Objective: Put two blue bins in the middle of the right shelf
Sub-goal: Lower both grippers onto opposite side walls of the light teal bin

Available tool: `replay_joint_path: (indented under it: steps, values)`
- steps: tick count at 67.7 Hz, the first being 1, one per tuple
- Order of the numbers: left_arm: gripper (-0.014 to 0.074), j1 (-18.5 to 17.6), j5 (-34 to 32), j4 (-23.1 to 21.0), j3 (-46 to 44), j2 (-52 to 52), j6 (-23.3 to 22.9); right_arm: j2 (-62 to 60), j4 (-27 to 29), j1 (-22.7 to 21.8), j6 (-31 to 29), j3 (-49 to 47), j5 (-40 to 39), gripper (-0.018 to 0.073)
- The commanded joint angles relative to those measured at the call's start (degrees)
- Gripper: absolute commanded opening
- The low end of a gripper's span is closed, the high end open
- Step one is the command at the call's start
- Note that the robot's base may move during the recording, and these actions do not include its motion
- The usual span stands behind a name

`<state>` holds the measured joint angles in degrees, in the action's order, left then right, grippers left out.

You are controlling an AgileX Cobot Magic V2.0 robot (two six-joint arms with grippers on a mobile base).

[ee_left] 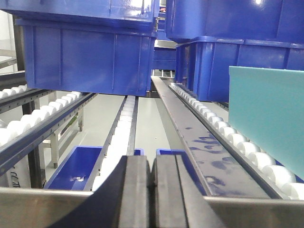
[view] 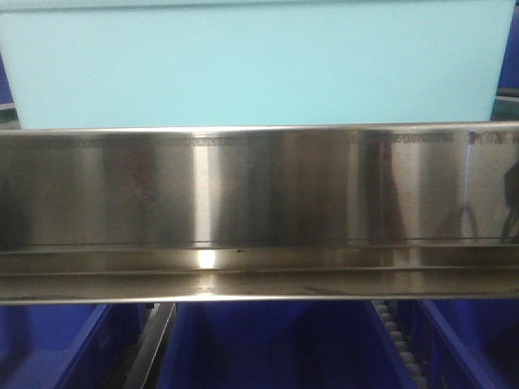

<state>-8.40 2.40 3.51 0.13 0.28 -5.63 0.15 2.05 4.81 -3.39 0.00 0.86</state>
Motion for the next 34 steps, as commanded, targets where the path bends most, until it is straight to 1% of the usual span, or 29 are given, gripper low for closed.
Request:
replay_joint_path:
  steps: [1,34]
  values:
    - [-0.0111,0.1,-0.8,-0.3,-0.1,-0.3,0.2,-0.2,0.3,-0.2,-0.2,0.0,-1.3,-0.0167]
    - [-0.0111,0.1,-0.8,-0.3,-0.1,-0.3,0.2,-0.2,0.3,-0.2,-0.2,0.0,-1.3,-0.0167]
